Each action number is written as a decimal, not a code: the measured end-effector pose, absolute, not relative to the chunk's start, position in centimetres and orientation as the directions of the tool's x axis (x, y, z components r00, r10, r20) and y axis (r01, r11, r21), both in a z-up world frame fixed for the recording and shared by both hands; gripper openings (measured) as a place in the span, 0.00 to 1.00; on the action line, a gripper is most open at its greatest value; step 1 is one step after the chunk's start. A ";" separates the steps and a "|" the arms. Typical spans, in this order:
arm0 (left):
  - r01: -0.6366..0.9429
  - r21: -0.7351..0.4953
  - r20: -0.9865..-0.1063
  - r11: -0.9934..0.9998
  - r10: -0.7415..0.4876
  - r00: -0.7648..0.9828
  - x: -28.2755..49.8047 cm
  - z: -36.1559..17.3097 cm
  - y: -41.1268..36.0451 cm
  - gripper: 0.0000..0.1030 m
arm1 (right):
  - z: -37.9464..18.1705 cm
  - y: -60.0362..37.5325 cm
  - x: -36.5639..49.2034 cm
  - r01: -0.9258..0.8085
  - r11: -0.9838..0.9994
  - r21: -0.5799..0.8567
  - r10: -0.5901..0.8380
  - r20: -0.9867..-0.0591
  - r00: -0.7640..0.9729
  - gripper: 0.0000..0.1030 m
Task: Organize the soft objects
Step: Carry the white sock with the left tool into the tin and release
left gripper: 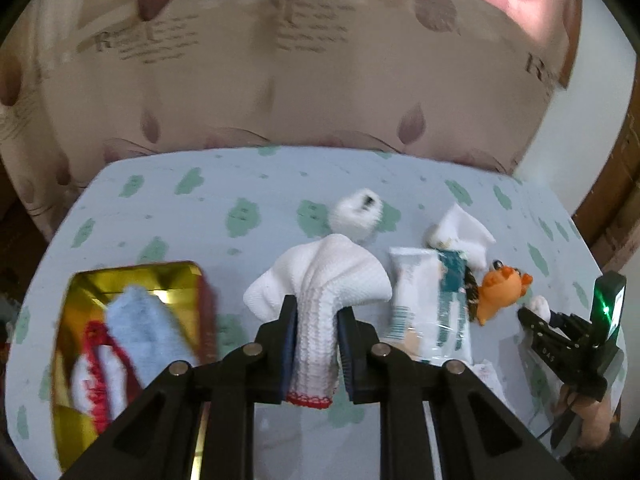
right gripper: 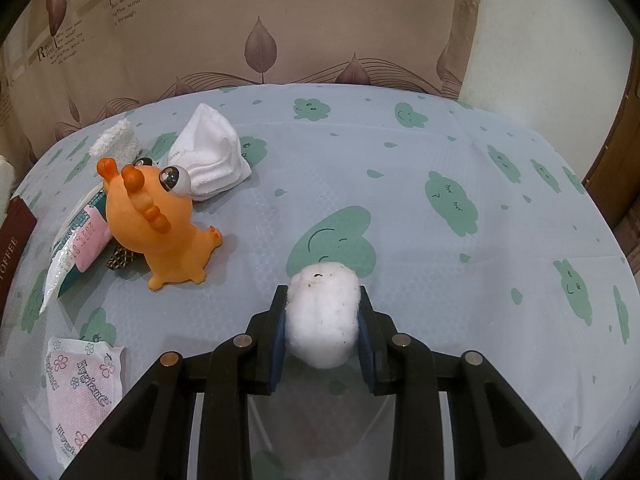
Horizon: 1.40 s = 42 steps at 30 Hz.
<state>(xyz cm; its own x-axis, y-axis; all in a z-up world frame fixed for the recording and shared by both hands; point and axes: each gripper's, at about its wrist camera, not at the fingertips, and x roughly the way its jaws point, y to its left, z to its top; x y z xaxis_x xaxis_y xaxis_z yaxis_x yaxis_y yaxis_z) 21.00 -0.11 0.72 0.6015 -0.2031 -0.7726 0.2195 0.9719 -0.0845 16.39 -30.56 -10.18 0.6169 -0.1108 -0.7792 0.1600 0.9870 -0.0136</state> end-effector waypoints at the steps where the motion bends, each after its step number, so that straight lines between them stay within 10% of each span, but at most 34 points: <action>1: 0.211 -0.079 -0.769 0.974 -0.194 0.609 20.9 1.1 0.7 0.19 | -10.2 -30.6 16.4 0.160 0.987 -0.013 -0.110 -0.779 0.617 0.29; 31: -0.109 0.027 -0.818 0.994 0.084 0.569 23.8 -2.6 18.1 0.19 | -10.2 -30.6 16.4 0.159 0.987 -0.020 -0.115 -0.779 0.617 0.29; 42: -0.130 0.025 -0.827 0.991 0.093 0.555 24.7 -4.0 18.5 0.36 | -10.2 -30.6 16.3 0.159 0.987 -0.021 -0.116 -0.779 0.617 0.29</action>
<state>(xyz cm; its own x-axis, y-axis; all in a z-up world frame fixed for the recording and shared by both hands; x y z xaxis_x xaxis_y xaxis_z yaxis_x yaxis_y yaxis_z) 24.74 18.46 -4.04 0.5549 0.0934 -0.8267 -0.1301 0.9912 0.0246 16.27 -30.60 -10.23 0.6167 -0.1159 -0.7786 0.1591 0.9870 -0.0210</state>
